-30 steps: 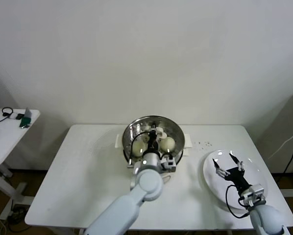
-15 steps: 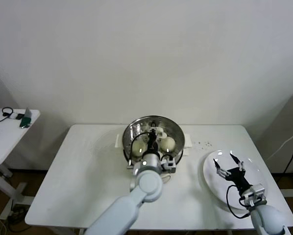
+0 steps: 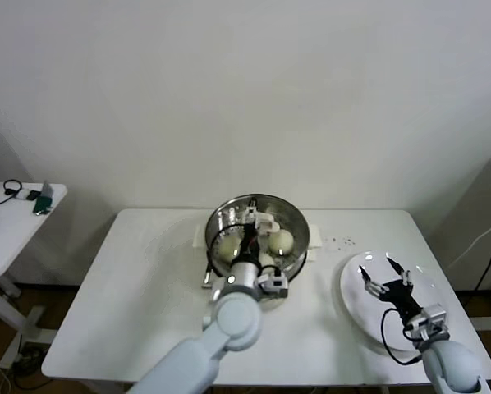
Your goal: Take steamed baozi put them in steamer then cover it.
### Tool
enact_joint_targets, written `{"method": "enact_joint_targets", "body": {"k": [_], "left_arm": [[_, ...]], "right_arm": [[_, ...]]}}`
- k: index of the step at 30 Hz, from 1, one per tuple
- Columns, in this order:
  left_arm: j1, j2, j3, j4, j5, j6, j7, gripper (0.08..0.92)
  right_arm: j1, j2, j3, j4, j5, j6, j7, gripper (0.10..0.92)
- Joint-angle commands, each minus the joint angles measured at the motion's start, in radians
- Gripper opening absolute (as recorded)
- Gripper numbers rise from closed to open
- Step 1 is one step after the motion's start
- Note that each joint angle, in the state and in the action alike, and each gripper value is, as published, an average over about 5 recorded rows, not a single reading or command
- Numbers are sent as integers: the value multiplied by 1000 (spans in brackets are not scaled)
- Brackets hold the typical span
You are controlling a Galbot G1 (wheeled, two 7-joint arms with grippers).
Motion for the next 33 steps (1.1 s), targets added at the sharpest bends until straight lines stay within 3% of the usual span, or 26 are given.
{"method": "enact_joint_targets", "body": {"k": [1, 7, 15, 18, 23, 28, 33], "left_arm": [[88, 140, -9, -212, -109, 49, 3, 779], [187, 219, -83, -318, -243, 10, -81, 822], [478, 288, -475, -406, -598, -333, -456, 823], [627, 245, -681, -407, -780, -482, -538, 823], [826, 76, -946, -371, -1053, -737, -521, 823], [914, -52, -1006, -266, -1196, -923, -494, 823], [919, -94, -983, -147, -1300, -1016, -482, 823]], "right_arm": [[2, -2, -3, 10, 10, -68, 16, 823], [3, -7, -4, 17, 11, -69, 13, 823], [-24, -22, -5, 43, 29, -42, 6, 823], [-39, -24, 2, 51, 45, -25, 3, 823], [-67, -19, 16, 56, 62, 6, -8, 823], [-87, -6, 17, 71, 65, 23, -13, 823], [-102, -6, 18, 83, 69, 42, -21, 823]]}}
